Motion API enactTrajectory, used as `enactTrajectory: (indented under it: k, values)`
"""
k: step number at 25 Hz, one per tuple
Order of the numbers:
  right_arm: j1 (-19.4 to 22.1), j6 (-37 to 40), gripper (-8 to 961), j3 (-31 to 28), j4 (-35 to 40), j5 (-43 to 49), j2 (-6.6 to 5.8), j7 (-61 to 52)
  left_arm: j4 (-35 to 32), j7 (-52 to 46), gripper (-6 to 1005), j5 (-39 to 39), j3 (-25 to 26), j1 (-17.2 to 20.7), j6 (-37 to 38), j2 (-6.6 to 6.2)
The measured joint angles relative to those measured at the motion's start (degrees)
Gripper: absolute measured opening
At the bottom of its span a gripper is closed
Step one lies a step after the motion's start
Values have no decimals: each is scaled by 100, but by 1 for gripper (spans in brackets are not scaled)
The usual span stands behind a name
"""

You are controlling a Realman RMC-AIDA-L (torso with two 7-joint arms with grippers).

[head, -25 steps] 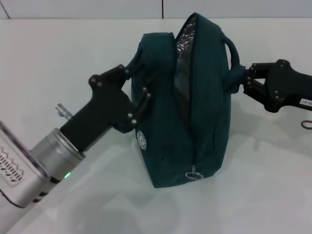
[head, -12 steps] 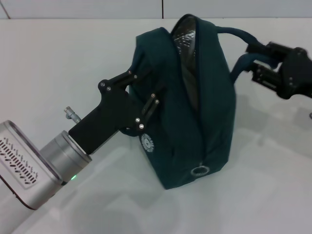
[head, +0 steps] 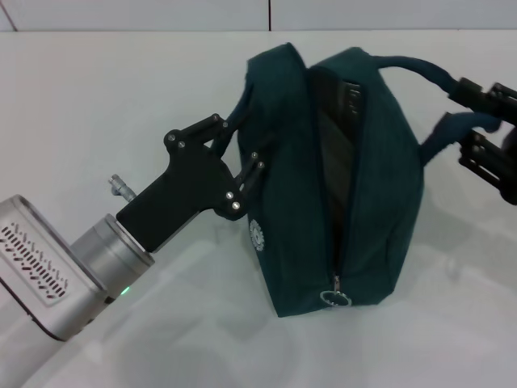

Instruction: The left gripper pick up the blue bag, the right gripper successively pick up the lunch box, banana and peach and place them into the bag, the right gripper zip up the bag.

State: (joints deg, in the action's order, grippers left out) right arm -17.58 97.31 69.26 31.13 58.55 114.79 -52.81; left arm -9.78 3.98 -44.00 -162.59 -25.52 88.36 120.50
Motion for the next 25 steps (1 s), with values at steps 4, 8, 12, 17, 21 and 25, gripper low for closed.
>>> enactTrajectory:
  k: [4, 8, 12, 17, 21, 25]
  values:
    - [163, 98, 444, -76, -61, 15, -29, 52, -64, 20, 325, -7, 39, -5, -95, 0]
    - [250, -171, 442, -91, -75, 109, -38, 32, -84, 22, 327, -6, 38, -6, -123, 0]
    - [205, -372, 439, -91, -80, 581, -118, -9, -92, 24, 329, -8, 36, -20, -169, 0]
    - [309, -245, 436, -247, -77, 738, -254, -34, -95, 24, 332, 5, 35, -25, -188, 0]
    - [424, -45, 434, -309, -71, 892, -396, -62, -94, 24, 334, 3, 34, -10, -231, -1]
    - [553, 261, 432, -533, -82, 939, -385, 140, -96, 24, 336, 15, 4, -26, -272, -1]
